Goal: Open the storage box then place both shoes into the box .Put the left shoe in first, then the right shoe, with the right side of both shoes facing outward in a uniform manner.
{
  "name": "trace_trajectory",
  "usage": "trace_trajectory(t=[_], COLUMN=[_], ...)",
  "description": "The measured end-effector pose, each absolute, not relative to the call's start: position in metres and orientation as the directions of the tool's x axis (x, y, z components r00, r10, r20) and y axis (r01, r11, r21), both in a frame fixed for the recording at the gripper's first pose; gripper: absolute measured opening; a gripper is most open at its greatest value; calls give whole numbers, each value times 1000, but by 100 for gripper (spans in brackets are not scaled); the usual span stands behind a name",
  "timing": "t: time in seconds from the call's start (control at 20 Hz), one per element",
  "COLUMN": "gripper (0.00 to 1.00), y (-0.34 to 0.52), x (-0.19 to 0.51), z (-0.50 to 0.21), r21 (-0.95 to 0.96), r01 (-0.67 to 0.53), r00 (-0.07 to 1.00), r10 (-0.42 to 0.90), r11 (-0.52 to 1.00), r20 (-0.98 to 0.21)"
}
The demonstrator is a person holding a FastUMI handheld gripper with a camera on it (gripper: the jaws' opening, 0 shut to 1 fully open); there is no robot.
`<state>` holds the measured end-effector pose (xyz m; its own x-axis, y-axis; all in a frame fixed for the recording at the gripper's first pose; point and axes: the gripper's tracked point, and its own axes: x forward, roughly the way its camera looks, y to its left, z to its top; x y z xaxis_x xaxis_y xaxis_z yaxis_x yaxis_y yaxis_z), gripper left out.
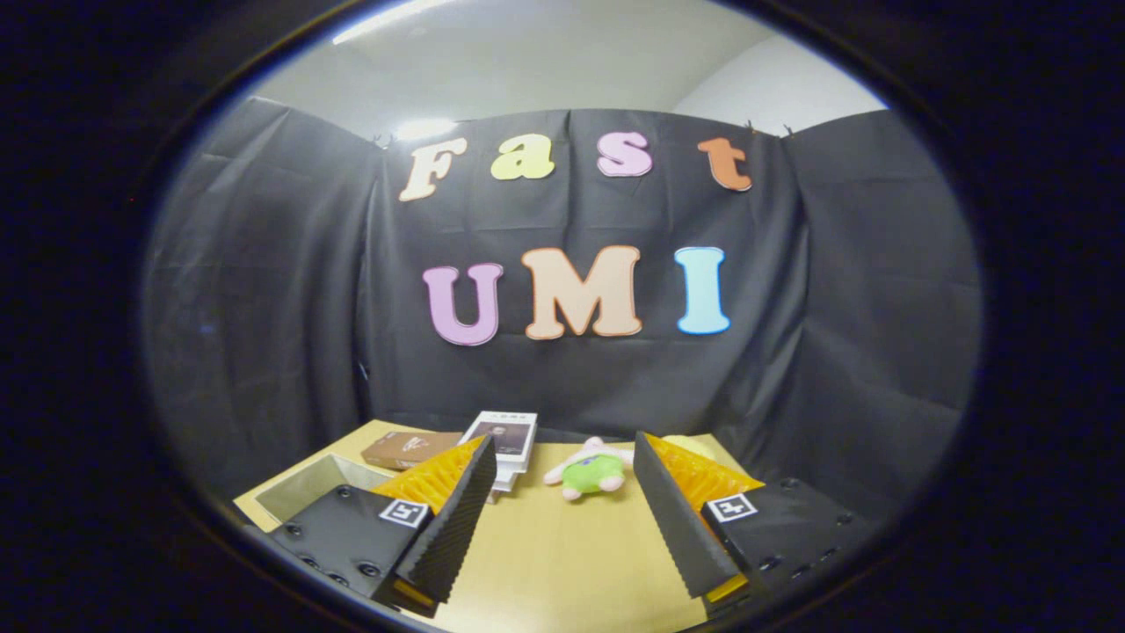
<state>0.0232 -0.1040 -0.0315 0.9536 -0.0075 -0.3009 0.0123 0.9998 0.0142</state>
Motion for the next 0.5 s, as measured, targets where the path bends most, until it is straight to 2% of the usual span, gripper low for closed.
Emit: trace_trajectory(t=[0.35,0.5], gripper=[98,98], y=[-120,-123], x=[13,12], z=[-24,-27], r21=[-6,-1], r01=[46,58], r00=[976,975], r10=[-46,-57], r11=[999,998], r20=[-211,-214])
